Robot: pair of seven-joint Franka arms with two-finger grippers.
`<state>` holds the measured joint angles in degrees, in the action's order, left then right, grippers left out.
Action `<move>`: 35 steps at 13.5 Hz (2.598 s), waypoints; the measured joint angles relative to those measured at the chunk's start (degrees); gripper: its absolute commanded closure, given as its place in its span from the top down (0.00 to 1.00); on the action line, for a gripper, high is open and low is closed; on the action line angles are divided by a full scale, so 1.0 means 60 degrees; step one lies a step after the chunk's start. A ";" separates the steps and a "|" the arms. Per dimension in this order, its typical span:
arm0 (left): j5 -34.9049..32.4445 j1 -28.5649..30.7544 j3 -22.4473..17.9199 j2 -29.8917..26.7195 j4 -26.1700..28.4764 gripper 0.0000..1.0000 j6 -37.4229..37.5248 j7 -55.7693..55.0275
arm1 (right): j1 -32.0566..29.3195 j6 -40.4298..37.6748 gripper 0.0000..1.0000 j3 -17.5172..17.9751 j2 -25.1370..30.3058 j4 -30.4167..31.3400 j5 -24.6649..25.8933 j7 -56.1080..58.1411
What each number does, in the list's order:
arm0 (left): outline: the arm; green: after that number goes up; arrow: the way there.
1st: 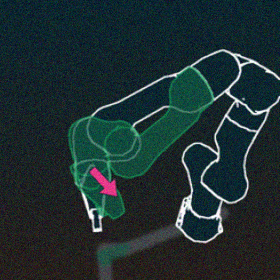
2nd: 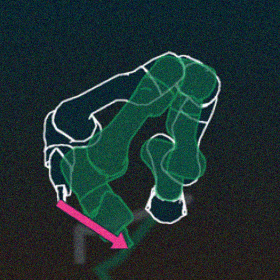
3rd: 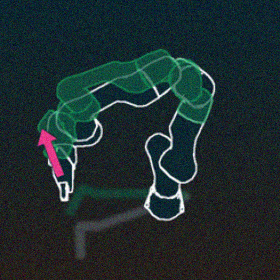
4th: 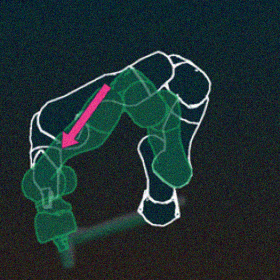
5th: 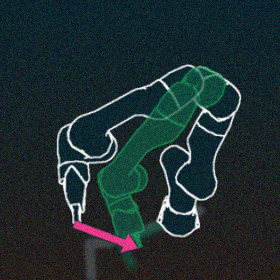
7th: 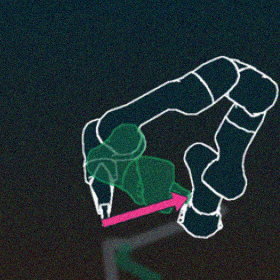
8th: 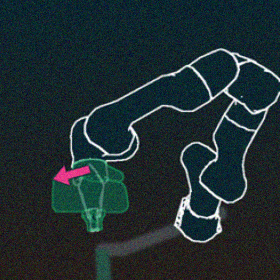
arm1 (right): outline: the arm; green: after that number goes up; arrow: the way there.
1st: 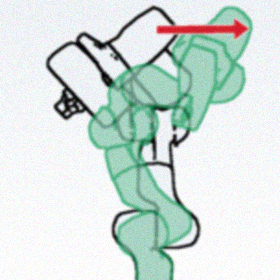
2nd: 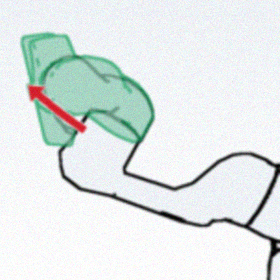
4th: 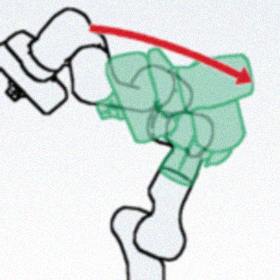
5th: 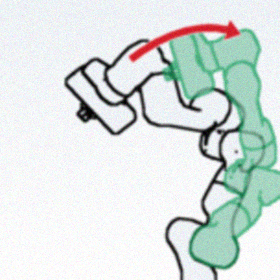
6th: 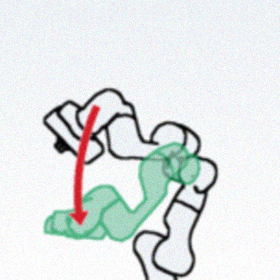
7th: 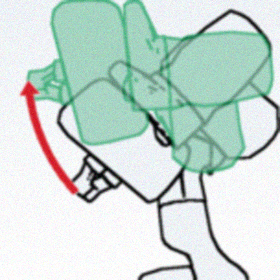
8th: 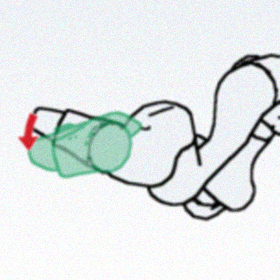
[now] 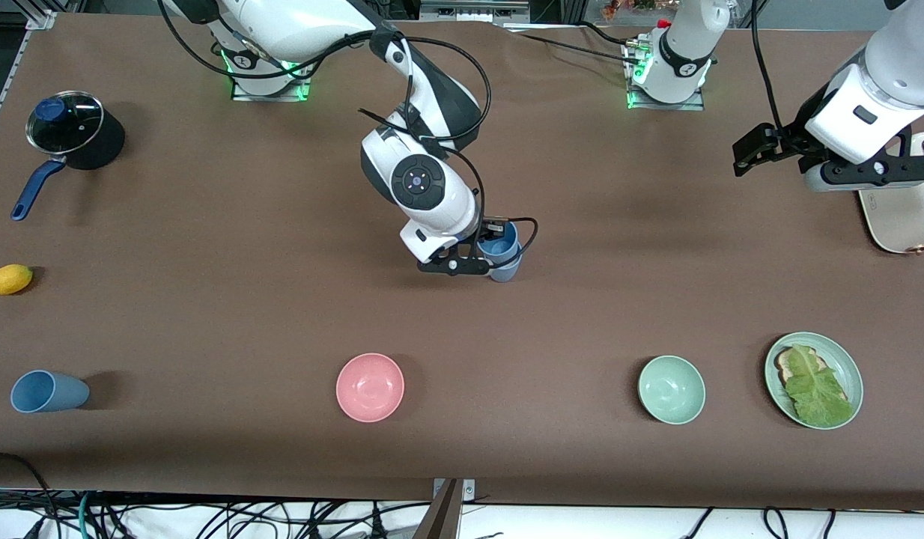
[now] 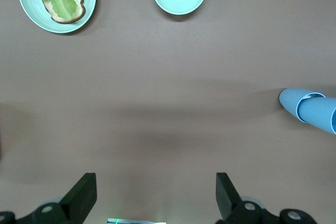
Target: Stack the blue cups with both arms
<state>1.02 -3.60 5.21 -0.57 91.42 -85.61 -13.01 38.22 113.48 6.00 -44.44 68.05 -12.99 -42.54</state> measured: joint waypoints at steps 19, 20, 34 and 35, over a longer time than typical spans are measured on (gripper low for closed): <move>0.0000 -0.0022 0.0001 0.0000 0.0000 1.00 0.0002 0.0000 | -0.0899 -0.1286 1.00 -0.0127 0.0698 -0.0503 0.0005 0.0075; 0.0000 -0.0023 0.0001 0.0000 0.0000 1.00 0.0002 0.0000 | -0.1097 -0.2067 1.00 -0.0183 0.0981 -0.0506 0.0020 0.0254; 0.0000 -0.0026 0.0000 0.0000 0.0000 1.00 0.0003 0.0000 | -0.2836 -0.4476 1.00 -0.3020 0.4845 0.2876 0.1603 0.4543; 0.0000 -0.0026 0.0001 0.0000 0.0000 1.00 0.0004 0.0000 | -0.3634 -0.4479 1.00 -0.2210 0.5191 0.3106 0.1860 0.4543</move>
<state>1.02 -3.76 5.21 -0.57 91.42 -85.59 -13.01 16.41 86.60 -7.26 -13.29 86.69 -1.83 -15.28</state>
